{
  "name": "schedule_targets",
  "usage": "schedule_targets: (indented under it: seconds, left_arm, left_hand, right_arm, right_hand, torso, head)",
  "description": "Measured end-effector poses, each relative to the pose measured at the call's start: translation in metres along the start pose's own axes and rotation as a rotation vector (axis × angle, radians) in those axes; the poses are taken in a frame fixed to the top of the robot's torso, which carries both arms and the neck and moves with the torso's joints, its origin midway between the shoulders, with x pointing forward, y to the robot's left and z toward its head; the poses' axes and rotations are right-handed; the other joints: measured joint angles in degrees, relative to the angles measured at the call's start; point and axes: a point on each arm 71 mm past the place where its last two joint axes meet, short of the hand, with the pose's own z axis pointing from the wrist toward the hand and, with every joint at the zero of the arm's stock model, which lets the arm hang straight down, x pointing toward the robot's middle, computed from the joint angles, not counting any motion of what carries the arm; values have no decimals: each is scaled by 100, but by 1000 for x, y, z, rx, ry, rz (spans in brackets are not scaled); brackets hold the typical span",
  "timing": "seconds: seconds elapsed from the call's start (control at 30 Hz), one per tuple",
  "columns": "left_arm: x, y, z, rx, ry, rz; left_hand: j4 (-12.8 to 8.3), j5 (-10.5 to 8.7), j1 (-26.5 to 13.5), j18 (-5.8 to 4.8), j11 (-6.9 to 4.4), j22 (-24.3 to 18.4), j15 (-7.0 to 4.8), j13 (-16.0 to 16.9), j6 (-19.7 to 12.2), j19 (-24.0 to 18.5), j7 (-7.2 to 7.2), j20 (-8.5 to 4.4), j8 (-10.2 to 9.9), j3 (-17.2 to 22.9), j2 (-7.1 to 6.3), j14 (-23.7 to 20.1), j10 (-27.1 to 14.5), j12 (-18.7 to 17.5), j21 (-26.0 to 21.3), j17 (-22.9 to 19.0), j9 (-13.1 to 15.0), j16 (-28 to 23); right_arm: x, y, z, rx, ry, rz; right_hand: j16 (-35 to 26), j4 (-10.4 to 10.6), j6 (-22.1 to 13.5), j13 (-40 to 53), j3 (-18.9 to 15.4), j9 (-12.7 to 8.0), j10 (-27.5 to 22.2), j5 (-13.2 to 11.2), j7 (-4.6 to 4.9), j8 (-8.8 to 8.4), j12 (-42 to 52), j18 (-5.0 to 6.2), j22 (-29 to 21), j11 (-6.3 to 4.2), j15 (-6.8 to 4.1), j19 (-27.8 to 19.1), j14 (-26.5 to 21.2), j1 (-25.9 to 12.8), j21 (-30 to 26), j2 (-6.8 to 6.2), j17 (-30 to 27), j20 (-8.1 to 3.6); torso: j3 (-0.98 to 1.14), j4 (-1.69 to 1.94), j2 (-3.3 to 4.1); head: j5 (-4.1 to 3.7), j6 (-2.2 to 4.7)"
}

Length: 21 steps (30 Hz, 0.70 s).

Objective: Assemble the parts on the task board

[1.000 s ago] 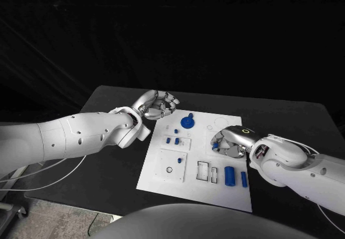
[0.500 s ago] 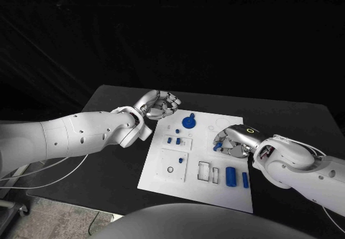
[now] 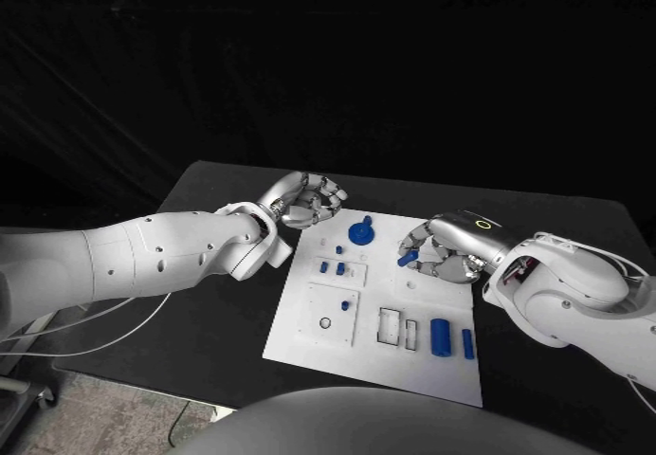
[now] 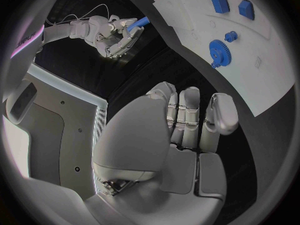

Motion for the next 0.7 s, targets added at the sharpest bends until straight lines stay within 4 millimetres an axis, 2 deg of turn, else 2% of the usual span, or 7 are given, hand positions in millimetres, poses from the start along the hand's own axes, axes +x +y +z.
schedule_targets:
  seconds: [0.2,0.33,0.43,0.6,0.7]
  left_arm:
    - [0,1,1,-2,0,1]
    - [3,1,1,-2,4,-1]
    - [5,1,2,-1,8,-4]
    - [6,0,1,-2,13,-8]
    - [6,0,1,-2,14,-9]
  left_hand:
    - [0,0,0,0,0,0,20,-5,0,-16,0,-17,0,0,0,-20,0,0,-22,-19,0,0]
    - [0,0,0,1,0,-1,20,-5,-2,-21,2,-21,0,0,0,-20,0,0,-22,-35,-2,0]
    - [0,0,23,1,0,-1,12,-5,-21,-33,20,-9,0,0,-23,-55,0,0,-52,-65,-5,-23]
    - [0,0,22,1,0,-1,18,-11,-21,-62,20,-21,0,0,-23,-108,0,0,-71,-138,-12,-54]
    - [0,0,22,0,0,-1,10,-11,-21,-82,20,0,0,0,-23,-115,0,0,-87,-164,-12,-69]
  right_arm:
    - [8,41,20,-104,60,9]
    - [24,67,36,-170,98,7]
    - [36,78,46,-198,127,2]
    - [59,93,58,-229,171,-11]
    - [66,97,63,-240,184,-27]
  right_hand:
    - [0,-9,-1,-3,8,61,45,67,0,-1,-5,0,0,36,0,0,0,-42,68,-42,36,0]
    - [0,-63,-1,-3,63,160,79,203,0,-2,-47,0,-1,18,-20,0,-20,-18,68,-110,8,0]
    - [-57,-95,0,-4,95,169,99,224,-2,-54,-75,1,-1,37,-40,-21,-40,-17,68,-156,-55,-20]
    - [-110,-119,-23,-17,119,168,102,224,22,-98,-128,1,-1,37,-15,-62,-101,-23,-6,-208,-118,-4]
    - [-147,-137,-22,-25,137,165,133,235,22,-107,-133,1,-1,12,-8,-73,-111,-24,-31,-265,-163,-8]
  torso:
    - [15,1,1]
    - [15,3,1]
    - [10,9,4]
    - [7,13,11]
    - [7,13,13]
  head:
    - [37,0]
    - [40,0]
    - [40,0]
    - [64,0]
    - [82,0]
